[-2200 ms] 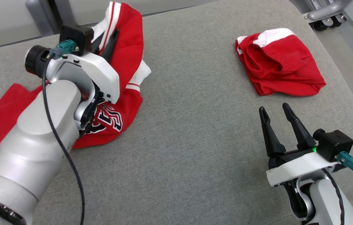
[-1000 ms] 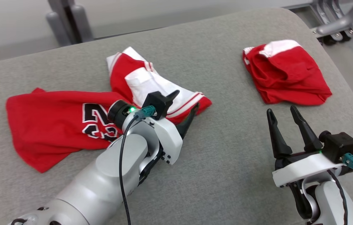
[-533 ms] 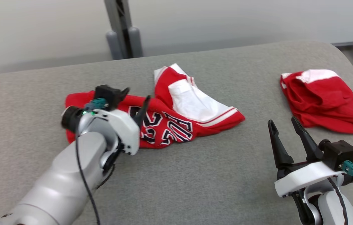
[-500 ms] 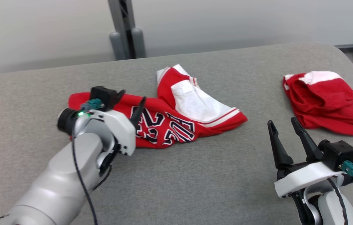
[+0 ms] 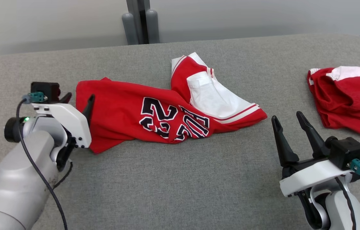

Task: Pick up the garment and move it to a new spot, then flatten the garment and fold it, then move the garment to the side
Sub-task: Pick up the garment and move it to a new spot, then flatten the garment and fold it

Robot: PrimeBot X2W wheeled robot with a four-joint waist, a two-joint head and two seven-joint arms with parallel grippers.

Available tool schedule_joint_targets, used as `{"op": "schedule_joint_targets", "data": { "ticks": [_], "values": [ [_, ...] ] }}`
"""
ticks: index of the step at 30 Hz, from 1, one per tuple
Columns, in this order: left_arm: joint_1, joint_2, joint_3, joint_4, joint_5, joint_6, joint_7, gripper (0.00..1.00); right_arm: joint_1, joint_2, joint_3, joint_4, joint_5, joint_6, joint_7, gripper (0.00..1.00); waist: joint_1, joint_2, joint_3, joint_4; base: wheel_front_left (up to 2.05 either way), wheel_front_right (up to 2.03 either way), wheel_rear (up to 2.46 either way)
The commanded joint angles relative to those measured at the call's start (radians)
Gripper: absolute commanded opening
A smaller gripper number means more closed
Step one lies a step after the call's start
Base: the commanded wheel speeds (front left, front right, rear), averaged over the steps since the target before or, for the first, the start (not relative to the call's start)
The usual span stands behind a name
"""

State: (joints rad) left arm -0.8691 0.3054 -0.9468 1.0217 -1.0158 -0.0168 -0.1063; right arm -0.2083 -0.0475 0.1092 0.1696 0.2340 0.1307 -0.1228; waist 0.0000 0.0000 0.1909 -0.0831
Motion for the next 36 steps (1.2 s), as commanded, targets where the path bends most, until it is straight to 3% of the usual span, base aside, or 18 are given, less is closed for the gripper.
{"op": "schedule_joint_targets", "data": {
  "ticks": [1,10,21,22,23,36],
  "values": [
    [-0.024,0.010,0.008,0.007,-0.010,0.003,0.004,1.00,-0.011,-0.007,-0.002,-0.010,-0.007,0.000,0.005,1.00,0.0000,0.0000,0.027,-0.010,0.00,0.00,0.00],
    [-0.091,0.059,0.061,0.047,-0.060,-0.012,0.041,1.00,-0.038,-0.006,-0.005,-0.069,-0.026,0.000,0.015,1.00,0.0000,0.0000,0.113,-0.042,0.00,0.00,0.00],
    [-0.123,0.055,0.066,0.066,-0.073,-0.060,0.054,1.00,-0.047,-0.006,-0.012,-0.101,-0.031,0.000,0.019,1.00,0.0000,0.0000,0.146,-0.050,0.00,0.00,0.00],
    [-0.118,0.041,0.043,0.054,-0.072,-0.091,0.087,0.12,-0.049,-0.006,-0.010,-0.095,-0.025,0.000,0.012,1.00,0.0000,0.0000,0.146,-0.056,0.00,0.00,0.00],
    [-0.119,0.042,0.045,0.052,-0.075,-0.095,0.078,0.01,-0.050,-0.006,-0.012,-0.093,-0.024,0.000,0.010,1.00,0.0000,0.0000,0.146,-0.057,0.00,0.00,0.00],
    [-0.171,0.062,0.025,0.016,0.017,-0.092,-0.136,0.00,-0.035,-0.006,-0.022,-0.070,-0.023,0.000,-0.001,1.00,0.0000,0.0000,0.094,-0.041,0.00,0.00,0.00]
  ]
}}
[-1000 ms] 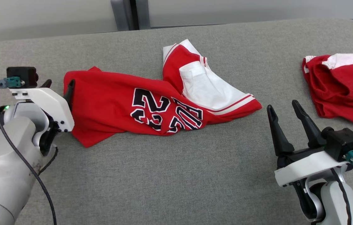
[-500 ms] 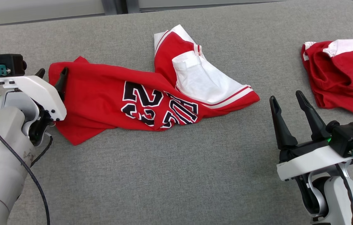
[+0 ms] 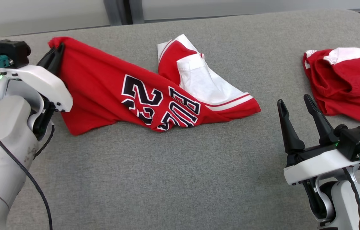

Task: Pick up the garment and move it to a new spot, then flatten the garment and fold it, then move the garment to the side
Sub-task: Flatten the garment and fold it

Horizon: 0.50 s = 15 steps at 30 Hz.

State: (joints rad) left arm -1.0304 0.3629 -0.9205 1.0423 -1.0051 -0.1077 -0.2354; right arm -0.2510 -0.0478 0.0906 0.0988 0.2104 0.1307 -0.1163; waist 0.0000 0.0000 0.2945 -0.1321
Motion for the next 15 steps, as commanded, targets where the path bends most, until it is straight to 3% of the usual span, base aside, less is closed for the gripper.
{"op": "schedule_joint_targets", "data": {
  "ticks": [1,5,8,15],
  "values": [
    [-0.008,0.004,-0.002,-0.016,0.014,-0.003,-0.015,0.00,0.010,-0.006,-0.005,0.004,0.000,0.000,-0.009,1.00,0.0000,0.0000,-0.017,0.013,0.00,0.00,0.00],
    [0.033,0.014,-0.005,-0.089,0.064,-0.004,-0.028,0.00,0.021,-0.006,-0.009,0.013,0.003,0.000,-0.010,1.00,0.0000,0.0000,-0.051,0.035,0.00,0.00,0.00],
    [0.082,0.039,0.046,-0.216,0.122,0.017,-0.030,0.00,0.032,-0.006,-0.015,0.019,0.004,0.000,-0.010,1.00,0.0000,0.0000,-0.075,0.053,0.00,0.00,0.00],
    [0.423,0.119,0.180,-0.583,0.254,0.100,-0.030,0.00,0.070,-0.006,-0.026,0.029,0.004,0.000,-0.005,1.00,0.0000,0.0000,-0.134,0.088,0.00,0.00,0.00]
  ]
}}
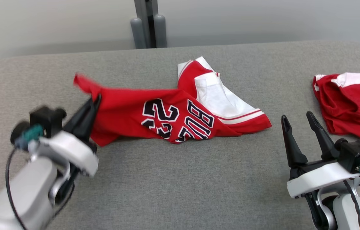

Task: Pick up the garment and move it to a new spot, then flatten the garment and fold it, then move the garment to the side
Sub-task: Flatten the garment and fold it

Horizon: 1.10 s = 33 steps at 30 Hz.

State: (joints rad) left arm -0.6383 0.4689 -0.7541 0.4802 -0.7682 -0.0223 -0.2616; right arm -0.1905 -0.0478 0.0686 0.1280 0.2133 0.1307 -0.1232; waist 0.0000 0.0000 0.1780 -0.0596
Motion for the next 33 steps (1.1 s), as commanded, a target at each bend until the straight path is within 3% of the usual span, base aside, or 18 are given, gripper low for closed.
{"op": "schedule_joint_targets", "data": {
  "ticks": [1,5,11,18,27,28,29,30,31,33],
  "values": [
    [0.089,0.019,0.029,-0.061,0.023,0.030,-0.004,0.00,0.017,-0.006,-0.005,0.002,-0.002,0.000,0.006,1.00,0.0000,0.0000,-0.027,0.020,0.00,0.00,0.00],
    [0.293,0.034,0.080,-0.186,0.049,0.078,-0.004,0.00,0.039,-0.006,-0.005,0.000,-0.005,0.000,0.015,1.00,0.0000,0.0000,-0.055,0.032,0.00,0.00,0.00],
    [0.484,-0.009,0.131,-0.252,0.077,0.111,-0.004,0.00,0.057,-0.006,0.003,-0.003,-0.011,0.000,0.029,1.00,0.0000,0.0000,-0.082,0.042,0.00,0.00,0.00],
    [0.598,-0.091,0.156,-0.195,0.099,0.080,-0.004,0.00,0.062,-0.006,0.012,-0.008,-0.013,0.000,0.040,1.00,0.0000,0.0000,-0.089,0.038,0.00,0.00,0.00],
    [0.618,-0.165,0.217,-0.048,0.103,0.022,-0.004,0.00,0.053,-0.006,0.011,-0.007,-0.014,0.000,0.048,1.00,0.0000,0.0000,-0.093,0.033,0.00,0.00,0.00],
    [0.621,-0.175,0.226,-0.030,0.099,0.015,-0.004,0.16,0.052,-0.006,0.011,-0.006,-0.014,0.000,0.047,1.00,0.0000,0.0000,-0.093,0.033,0.00,0.00,0.00],
    [0.622,-0.182,0.234,-0.018,0.101,0.011,-0.003,0.44,0.051,-0.006,0.011,-0.006,-0.014,0.000,0.047,1.00,0.0000,0.0000,-0.093,0.033,0.00,0.00,0.00],
    [0.623,-0.189,0.242,-0.004,0.106,0.004,-0.003,0.90,0.051,-0.006,0.011,-0.006,-0.014,0.000,0.047,1.00,0.0000,0.0000,-0.094,0.033,0.00,0.00,0.00],
    [0.628,-0.197,0.251,0.012,0.103,0.000,-0.003,1.00,0.052,-0.006,0.011,-0.006,-0.013,0.000,0.047,1.00,0.0000,0.0000,-0.094,0.033,0.00,0.00,0.00],
    [0.630,-0.210,0.271,0.032,0.097,-0.011,-0.003,1.00,0.053,-0.006,0.009,-0.007,-0.012,0.000,0.046,1.00,0.0000,0.0000,-0.093,0.035,0.00,0.00,0.00]
  ]
}}
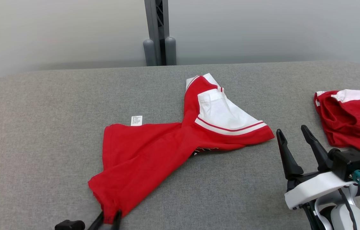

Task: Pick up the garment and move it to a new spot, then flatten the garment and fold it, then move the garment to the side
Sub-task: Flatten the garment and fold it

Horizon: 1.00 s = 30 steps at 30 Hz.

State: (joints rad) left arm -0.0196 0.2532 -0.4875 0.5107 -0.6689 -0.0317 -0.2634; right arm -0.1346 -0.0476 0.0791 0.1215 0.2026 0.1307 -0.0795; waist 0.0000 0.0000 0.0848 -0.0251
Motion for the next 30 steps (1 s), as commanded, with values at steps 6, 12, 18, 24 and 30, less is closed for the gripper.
{"op": "schedule_joint_targets", "data": {
  "ticks": [6,12,18,24,30],
  "values": [
    [0.032,-0.004,0.052,0.030,0.002,-0.014,0.000,1.00,0.000,-0.006,-0.005,0.000,0.005,0.000,-0.003,1.00,0.0000,0.0000,0.001,0.006,0.00,0.00,0.00],
    [0.036,0.029,0.122,-0.038,0.042,-0.001,-0.001,1.00,-0.006,-0.006,-0.008,0.006,0.006,0.000,-0.009,1.00,0.0000,0.0000,0.003,0.011,0.00,0.00,0.00],
    [-0.022,0.064,0.133,-0.148,0.101,0.025,0.012,1.00,-0.011,-0.006,-0.005,0.008,0.005,0.000,-0.010,1.00,0.0000,0.0000,0.002,0.008,0.00,0.00,0.00],
    [-0.131,0.088,0.095,-0.236,0.142,0.021,0.097,1.00,-0.016,-0.006,0.003,-0.003,0.004,0.000,-0.004,1.00,0.0000,0.0000,0.019,-0.007,0.00,0.00,0.00],
    [-0.269,0.072,0.047,-0.180,0.163,-0.013,0.182,1.00,-0.032,-0.006,0.013,-0.016,0.003,0.000,0.001,1.00,0.0000,0.0000,0.049,-0.036,0.00,0.00,0.00]
  ]
}}
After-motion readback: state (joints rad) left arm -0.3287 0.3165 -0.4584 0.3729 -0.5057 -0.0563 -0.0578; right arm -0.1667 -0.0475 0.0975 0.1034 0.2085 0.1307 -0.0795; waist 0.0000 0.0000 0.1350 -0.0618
